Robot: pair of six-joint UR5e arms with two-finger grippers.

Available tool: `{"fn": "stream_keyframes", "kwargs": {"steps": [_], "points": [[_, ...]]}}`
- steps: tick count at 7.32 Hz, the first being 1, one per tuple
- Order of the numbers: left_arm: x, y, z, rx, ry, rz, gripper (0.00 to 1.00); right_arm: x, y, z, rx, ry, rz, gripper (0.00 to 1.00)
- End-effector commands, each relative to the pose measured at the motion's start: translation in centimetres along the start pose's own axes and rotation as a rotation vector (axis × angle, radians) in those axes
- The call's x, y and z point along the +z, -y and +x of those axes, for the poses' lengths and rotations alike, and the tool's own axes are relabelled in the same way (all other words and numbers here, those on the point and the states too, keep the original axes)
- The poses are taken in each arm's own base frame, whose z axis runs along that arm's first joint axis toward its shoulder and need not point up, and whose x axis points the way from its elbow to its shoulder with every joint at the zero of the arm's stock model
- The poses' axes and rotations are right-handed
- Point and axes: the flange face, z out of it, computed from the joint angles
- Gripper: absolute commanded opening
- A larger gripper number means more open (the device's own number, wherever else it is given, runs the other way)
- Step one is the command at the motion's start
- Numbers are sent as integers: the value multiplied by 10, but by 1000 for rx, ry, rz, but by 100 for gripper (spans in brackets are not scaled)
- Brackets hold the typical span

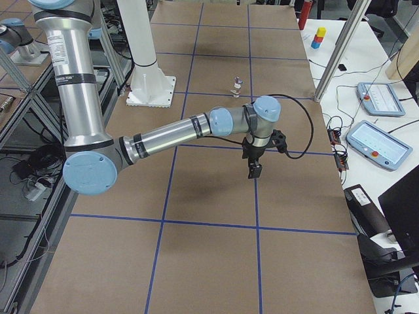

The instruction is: Assemble PPR valve and pipe with both arms

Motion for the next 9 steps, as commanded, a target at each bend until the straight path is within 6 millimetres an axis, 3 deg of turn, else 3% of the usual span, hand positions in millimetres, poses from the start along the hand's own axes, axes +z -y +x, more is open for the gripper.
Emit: {"fn": "stream_keyframes", "kwargs": {"steps": [1, 2, 4, 6, 8, 9], "points": [[-7, -32, -27, -38, -22, 40, 100, 15, -5, 39, 37, -35, -26, 100], [3, -50, -35, -59, -22, 18, 100, 6, -12, 57, 45, -32, 23, 100], [4, -51, -35, -62, -20, 15, 100, -11, -36, 89, 126, 40, 61, 100], [-9, -22, -30, -48, 52, 37, 100, -19, -50, 116, 190, 58, 81, 100], [-15, 11, -23, -67, 74, -13, 100, -11, -55, 122, 212, 64, 58, 100], [-14, 9, -25, -70, 74, -17, 100, -8, -58, 122, 219, 81, 54, 100]]}}
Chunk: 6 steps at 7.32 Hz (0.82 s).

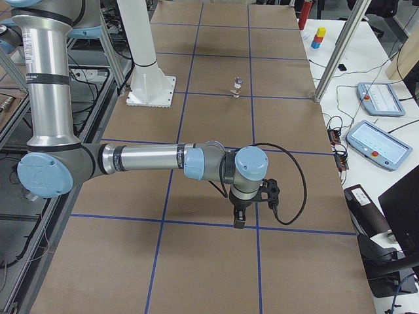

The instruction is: Assemble PPR valve and pipe with both arms

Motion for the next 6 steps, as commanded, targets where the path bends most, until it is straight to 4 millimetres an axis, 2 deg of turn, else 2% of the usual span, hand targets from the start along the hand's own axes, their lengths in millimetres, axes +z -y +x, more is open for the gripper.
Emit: {"fn": "stream_keyframes", "kwargs": {"steps": [1, 3, 6], "points": [[-2, 6, 2, -6, 4, -12, 100, 4, -6, 2, 13, 35, -7, 100], [-3, 7, 3, -5, 4, -11, 100, 12, -15, 9, 24, 30, -18, 100], [-2, 6, 2, -7, 4, -13, 100, 13, -17, 10, 25, 35, -18, 100]]}}
